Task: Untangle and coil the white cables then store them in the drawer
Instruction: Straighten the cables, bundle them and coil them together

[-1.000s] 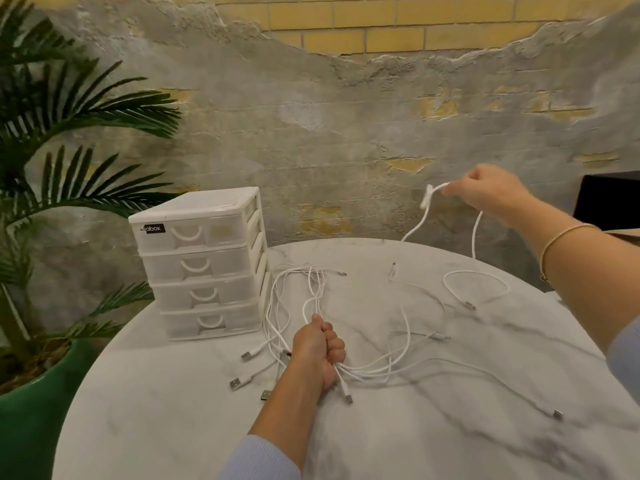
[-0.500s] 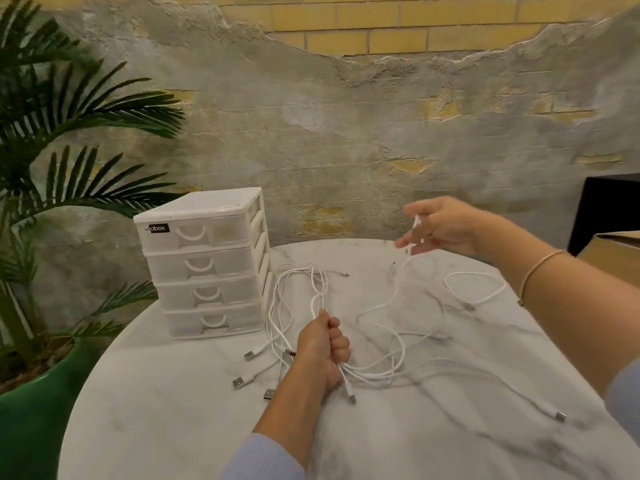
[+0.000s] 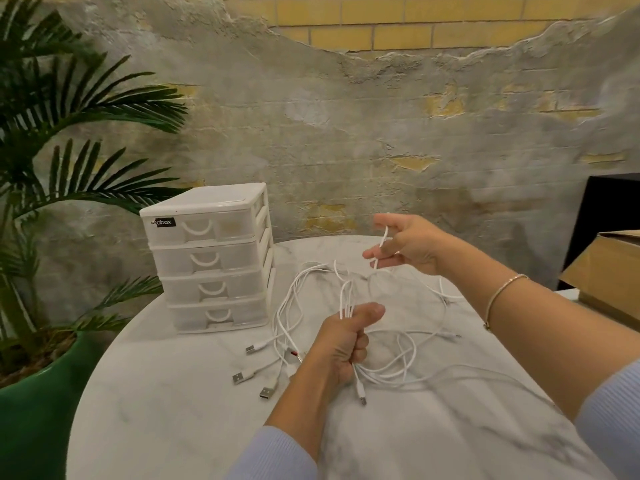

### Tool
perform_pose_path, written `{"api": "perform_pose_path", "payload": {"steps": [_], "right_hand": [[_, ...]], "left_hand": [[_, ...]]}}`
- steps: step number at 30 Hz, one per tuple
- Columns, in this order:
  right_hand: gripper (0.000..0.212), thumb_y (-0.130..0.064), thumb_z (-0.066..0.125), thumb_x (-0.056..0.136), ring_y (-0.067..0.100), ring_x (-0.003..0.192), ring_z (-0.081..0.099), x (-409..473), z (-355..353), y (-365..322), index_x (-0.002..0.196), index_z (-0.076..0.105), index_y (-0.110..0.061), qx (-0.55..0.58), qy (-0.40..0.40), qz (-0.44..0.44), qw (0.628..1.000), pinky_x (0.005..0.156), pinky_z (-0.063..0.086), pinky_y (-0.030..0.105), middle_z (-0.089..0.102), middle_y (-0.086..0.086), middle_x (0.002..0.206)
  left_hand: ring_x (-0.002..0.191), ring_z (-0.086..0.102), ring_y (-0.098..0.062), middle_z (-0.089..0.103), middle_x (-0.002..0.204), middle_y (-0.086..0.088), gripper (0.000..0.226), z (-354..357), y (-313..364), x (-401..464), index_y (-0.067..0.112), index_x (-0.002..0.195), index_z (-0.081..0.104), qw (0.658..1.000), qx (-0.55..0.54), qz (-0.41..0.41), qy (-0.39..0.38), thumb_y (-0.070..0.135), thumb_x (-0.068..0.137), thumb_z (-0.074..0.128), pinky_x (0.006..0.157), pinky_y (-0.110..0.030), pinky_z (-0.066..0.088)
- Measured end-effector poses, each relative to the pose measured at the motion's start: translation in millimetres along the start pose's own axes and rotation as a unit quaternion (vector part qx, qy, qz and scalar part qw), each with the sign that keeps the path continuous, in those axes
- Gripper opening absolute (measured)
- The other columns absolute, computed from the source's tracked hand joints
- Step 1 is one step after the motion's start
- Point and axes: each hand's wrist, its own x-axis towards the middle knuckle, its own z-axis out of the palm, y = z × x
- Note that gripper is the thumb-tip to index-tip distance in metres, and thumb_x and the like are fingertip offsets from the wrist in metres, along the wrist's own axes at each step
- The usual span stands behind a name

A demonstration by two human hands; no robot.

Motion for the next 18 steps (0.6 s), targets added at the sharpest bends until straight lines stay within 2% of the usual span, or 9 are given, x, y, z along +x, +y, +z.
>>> {"api": "perform_pose_path", "payload": {"steps": [4,6,8,12,14,16,18], "right_hand": [[0.069,0.023,0.054,0.08,0.014,0.066,0.071,-2.2,-3.4,0.7,0.142,0.036,-0.002,0.003,-0.012,0.014,1.0,0.055,0.057,0.022,0.035,0.008,0.148],[0.062,0.022,0.056,0.08,0.019,0.072,0.07,-4.0,-1.3,2.1,0.136,0.041,0.002,0.007,-0.019,0.024,1.0,0.058,0.059,0.026,0.042,0.014,0.141],[0.06,0.023,0.056,0.079,0.024,0.076,0.066,-6.3,2.6,1.9,0.135,0.042,0.005,0.018,-0.028,0.035,0.999,0.059,0.059,0.027,0.045,0.015,0.136],[0.063,0.023,0.055,0.079,0.024,0.079,0.064,-8.8,10.1,4.7,0.137,0.039,0.004,0.005,-0.069,0.061,0.996,0.055,0.059,0.025,0.047,0.011,0.128],[0.062,0.023,0.054,0.08,0.023,0.08,0.063,-8.7,9.9,8.6,0.137,0.039,0.004,-0.025,-0.077,0.077,0.994,0.055,0.059,0.025,0.047,0.013,0.13],[0.063,0.024,0.053,0.08,0.022,0.079,0.063,-9.1,6.6,13.2,0.138,0.038,0.004,-0.082,-0.07,0.094,0.99,0.054,0.058,0.025,0.046,0.013,0.132],[0.065,0.022,0.055,0.08,0.018,0.068,0.066,-10.2,2.0,17.0,0.139,0.036,0.004,-0.139,-0.064,0.106,0.982,0.049,0.056,0.023,0.047,0.013,0.133]], "left_hand": [[0.031,0.024,-0.002,0.039,0.038,0.012,0.023,1.1,-0.6,2.4,0.014,0.093,0.058,0.999,0.0,0.016,0.029,0.009,0.077,0.074,0.03,-0.014,0.018],[0.031,0.024,-0.002,0.044,0.039,0.011,0.029,1.3,-1.5,2.2,0.012,0.098,0.057,0.999,0.008,0.016,0.038,0.008,0.076,0.075,0.03,-0.014,0.019],[0.03,0.023,-0.003,0.039,0.037,0.011,0.03,1.9,-2.2,2.6,0.01,0.097,0.057,0.998,0.014,0.013,0.053,0.008,0.074,0.077,0.03,-0.014,0.018],[0.03,0.02,-0.004,0.027,0.038,0.009,0.018,1.8,-4.0,4.6,0.009,0.076,0.058,0.997,-0.024,-0.017,0.077,0.007,0.074,0.076,0.029,-0.014,0.016],[0.029,0.019,-0.003,0.024,0.039,0.009,0.017,-1.6,-2.5,5.3,0.01,0.07,0.057,0.994,-0.084,-0.03,0.06,0.001,0.081,0.067,0.028,-0.013,0.013],[0.027,0.016,-0.002,0.02,0.039,0.01,0.016,-4.4,1.4,3.2,0.01,0.073,0.058,0.989,-0.138,-0.037,0.025,0.001,0.086,0.055,0.028,-0.013,0.009],[0.026,0.016,-0.001,0.019,0.037,0.01,0.014,-5.1,3.7,1.7,0.008,0.079,0.058,0.986,-0.16,-0.044,0.003,0.009,0.091,0.051,0.028,-0.012,0.008]]}}
